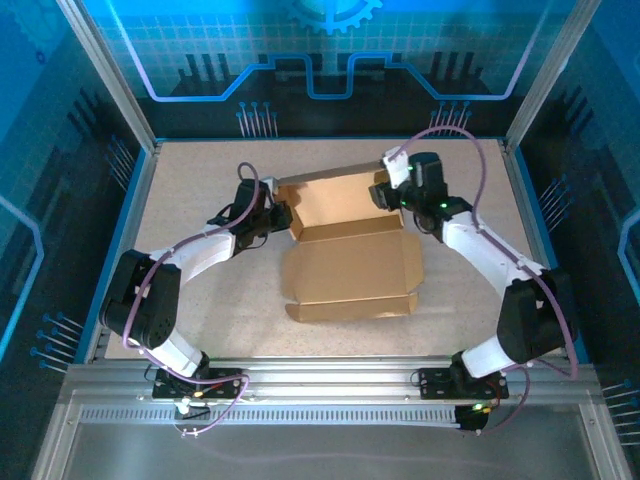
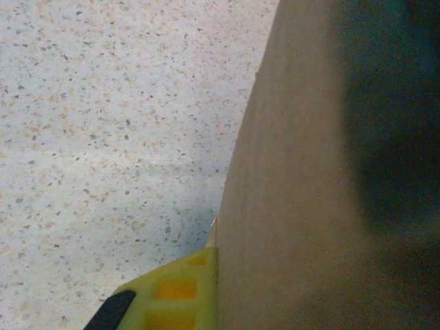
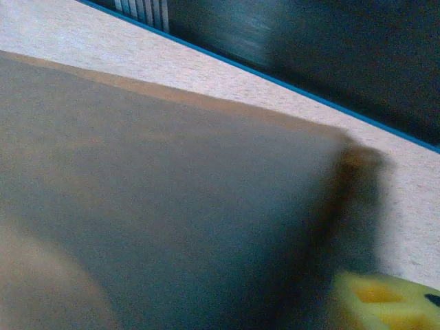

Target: Fold the paper box

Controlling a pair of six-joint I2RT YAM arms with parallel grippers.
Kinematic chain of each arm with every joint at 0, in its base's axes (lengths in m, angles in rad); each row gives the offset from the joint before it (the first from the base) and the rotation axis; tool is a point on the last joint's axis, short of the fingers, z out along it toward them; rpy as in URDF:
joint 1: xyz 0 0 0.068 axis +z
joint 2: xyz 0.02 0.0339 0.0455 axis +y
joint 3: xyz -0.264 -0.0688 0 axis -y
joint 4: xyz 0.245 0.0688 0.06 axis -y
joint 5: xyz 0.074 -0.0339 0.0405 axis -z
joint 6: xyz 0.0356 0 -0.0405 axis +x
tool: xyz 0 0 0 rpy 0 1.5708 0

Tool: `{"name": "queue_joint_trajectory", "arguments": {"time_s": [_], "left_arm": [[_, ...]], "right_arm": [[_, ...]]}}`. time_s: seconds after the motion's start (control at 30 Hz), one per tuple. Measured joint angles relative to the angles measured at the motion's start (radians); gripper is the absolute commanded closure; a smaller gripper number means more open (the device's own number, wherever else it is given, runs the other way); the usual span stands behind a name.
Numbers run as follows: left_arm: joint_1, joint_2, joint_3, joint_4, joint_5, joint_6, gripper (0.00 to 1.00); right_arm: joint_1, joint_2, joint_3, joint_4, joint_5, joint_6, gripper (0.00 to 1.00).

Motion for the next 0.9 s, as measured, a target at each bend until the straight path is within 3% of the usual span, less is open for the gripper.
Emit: {"name": "queue_joint_trajectory", "arguments": {"time_s": [0.07, 0.3, 0.37, 0.43, 0.53, 0.6, 0.8, 0.9], "left_arm": [[0.0, 0.0, 0.005, -0.003, -0.008, 0.0, 0.98], [0.003, 0.001, 0.007, -0.004, -0.046, -0.001, 0.98], [0.005, 0.001, 0.007, -0.008, -0.053, -0.002, 0.98], [0.005, 0.002, 0.007, -0.016, -0.056, -0.002, 0.98], [0.002, 0.002, 0.009, -0.019, -0.055, -0.001, 0.98], [0.0, 0.002, 0.012, -0.027, -0.055, -0.001, 0.98], [-0.002, 0.002, 0.017, -0.047, -0.056, -0.009, 0.97], [-0.002, 0.002, 0.018, -0.054, -0.057, -0.024, 0.97]], "right_arm": [[0.035, 0.029, 0.031, 0.003, 0.115, 0.005, 0.56], [0.13, 0.116, 0.15, -0.016, 0.358, 0.007, 0.65], [0.144, 0.133, 0.167, -0.025, 0.393, 0.008, 0.61], [0.153, 0.149, 0.179, -0.033, 0.42, 0.017, 0.48], [0.152, 0.163, 0.18, -0.053, 0.468, 0.025, 0.43], [0.142, 0.166, 0.179, -0.071, 0.473, 0.028, 0.42], [0.092, 0.131, 0.134, -0.088, 0.439, 0.051, 0.19], [0.079, 0.103, 0.114, -0.102, 0.429, 0.055, 0.2]]}}
